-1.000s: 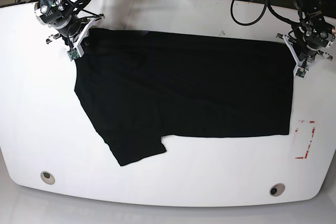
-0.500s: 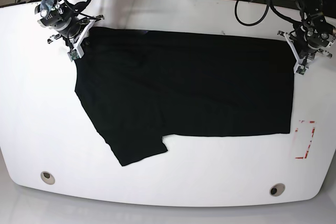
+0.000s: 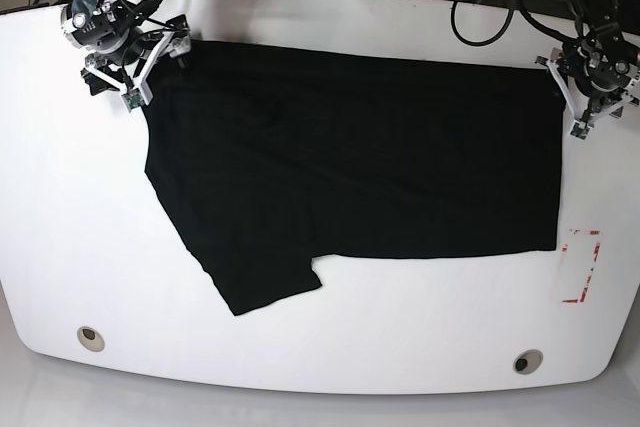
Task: Layout the t-shirt on the table in an organized manner, then fold the t-shirt properly
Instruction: 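Lay the folded edge down and open both grippers, then move both grippers to the folded edge and grasp the fabric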
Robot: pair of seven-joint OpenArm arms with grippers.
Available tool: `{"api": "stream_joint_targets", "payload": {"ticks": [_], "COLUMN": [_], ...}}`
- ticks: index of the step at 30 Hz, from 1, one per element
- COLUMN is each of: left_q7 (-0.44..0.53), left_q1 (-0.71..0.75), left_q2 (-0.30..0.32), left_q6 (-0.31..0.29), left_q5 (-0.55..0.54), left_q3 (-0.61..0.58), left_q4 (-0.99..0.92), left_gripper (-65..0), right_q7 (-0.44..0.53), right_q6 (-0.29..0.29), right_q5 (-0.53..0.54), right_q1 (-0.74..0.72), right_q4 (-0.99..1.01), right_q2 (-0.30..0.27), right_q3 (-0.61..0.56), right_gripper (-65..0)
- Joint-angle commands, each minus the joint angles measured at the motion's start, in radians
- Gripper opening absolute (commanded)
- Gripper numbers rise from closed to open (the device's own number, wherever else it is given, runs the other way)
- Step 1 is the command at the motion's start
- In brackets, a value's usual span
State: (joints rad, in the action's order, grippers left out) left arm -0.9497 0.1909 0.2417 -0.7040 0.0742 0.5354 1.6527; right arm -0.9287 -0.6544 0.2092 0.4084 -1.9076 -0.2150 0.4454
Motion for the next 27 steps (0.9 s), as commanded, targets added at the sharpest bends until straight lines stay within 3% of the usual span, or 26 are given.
{"api": "stream_joint_targets", "payload": {"ticks": [1, 16, 20, 27], "left_q7": [0.001, -0.053, -0.035, 0.022], "left_q1": [-0.008, -0.009, -0.026, -0.124], "left_q2": [0.015, 0.018, 0.025, -0.026], "left_q6": [0.006, 0.006, 0.006, 0.006], "left_q5": [0.002, -0.006, -0.024, -0.066], "left_q3": [0.005, 0.009, 0.039, 0.107], "left_q4": [0.039, 0.217, 0.243, 0.263], "left_gripper": [-24.4, -24.0, -24.6, -24.7], "right_q7": [0.017, 0.02, 0.021, 0.02], "right_q6": [0.003, -0.006, -0.006, -0.002], "right_q5": [0.009, 0.028, 0.098, 0.217], "right_q1": [0.007, -0.006, -0.042, -0.107], "right_q4": [-0.069, -0.119, -0.115, -0.094], "right_q2": [-0.008, -0.004, -0.004, 0.006], "right_q3": [0.01, 0.008, 0.008, 0.003], "right_gripper": [0.0, 0.0, 0.0, 0.0]}}
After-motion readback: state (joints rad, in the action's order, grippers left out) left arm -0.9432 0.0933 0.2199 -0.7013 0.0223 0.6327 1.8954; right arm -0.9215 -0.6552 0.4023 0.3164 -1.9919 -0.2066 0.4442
